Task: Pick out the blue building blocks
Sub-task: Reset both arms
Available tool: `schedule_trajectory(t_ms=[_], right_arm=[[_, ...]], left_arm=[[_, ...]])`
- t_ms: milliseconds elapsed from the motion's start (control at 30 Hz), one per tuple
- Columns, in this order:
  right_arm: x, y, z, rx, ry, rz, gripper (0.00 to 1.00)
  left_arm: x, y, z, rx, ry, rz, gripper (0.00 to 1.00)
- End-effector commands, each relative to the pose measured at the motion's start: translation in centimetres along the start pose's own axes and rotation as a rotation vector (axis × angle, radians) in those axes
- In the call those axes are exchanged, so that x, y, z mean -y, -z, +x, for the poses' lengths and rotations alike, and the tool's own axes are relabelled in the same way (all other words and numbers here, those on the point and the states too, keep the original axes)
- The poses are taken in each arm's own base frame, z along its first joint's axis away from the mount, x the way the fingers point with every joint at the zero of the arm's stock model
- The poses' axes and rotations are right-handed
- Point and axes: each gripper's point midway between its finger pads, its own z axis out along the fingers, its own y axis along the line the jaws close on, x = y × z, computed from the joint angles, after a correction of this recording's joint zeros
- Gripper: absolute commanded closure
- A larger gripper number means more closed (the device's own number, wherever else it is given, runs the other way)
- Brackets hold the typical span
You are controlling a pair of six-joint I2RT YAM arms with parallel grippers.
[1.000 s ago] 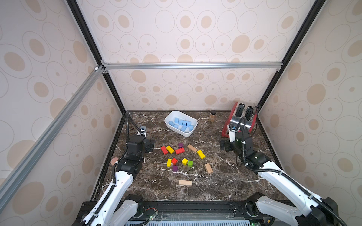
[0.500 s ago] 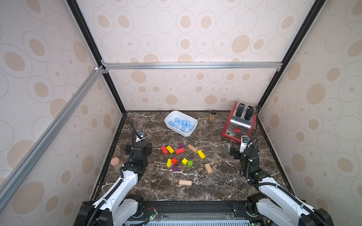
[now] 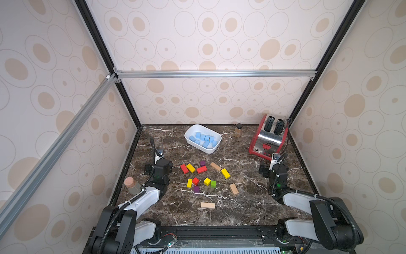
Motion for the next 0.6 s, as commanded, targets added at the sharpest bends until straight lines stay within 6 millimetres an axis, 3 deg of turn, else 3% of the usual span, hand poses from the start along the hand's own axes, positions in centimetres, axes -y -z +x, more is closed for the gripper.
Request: schedule_trajectory(t_ms=[0, 200, 567], right_arm=[[-0.2, -0.7, -2.6, 0.083, -0.021, -0.022, 0.0], [0.4, -2.4, -1.4, 0.063, -0.071, -0.038, 0.0], [-0.5, -4.0, -0.3, 0.007, -0.042, -0.074, 0.0]], left_arm=[[-0.1, -0.7, -0.8, 0.052, 0.039, -0.021, 0.01], [0.9, -2.1, -1.7, 0.085, 0.042, 0.025, 0.01], [-0.3, -4.4, -1.0, 0.092, 0.112, 0.023, 0.0]])
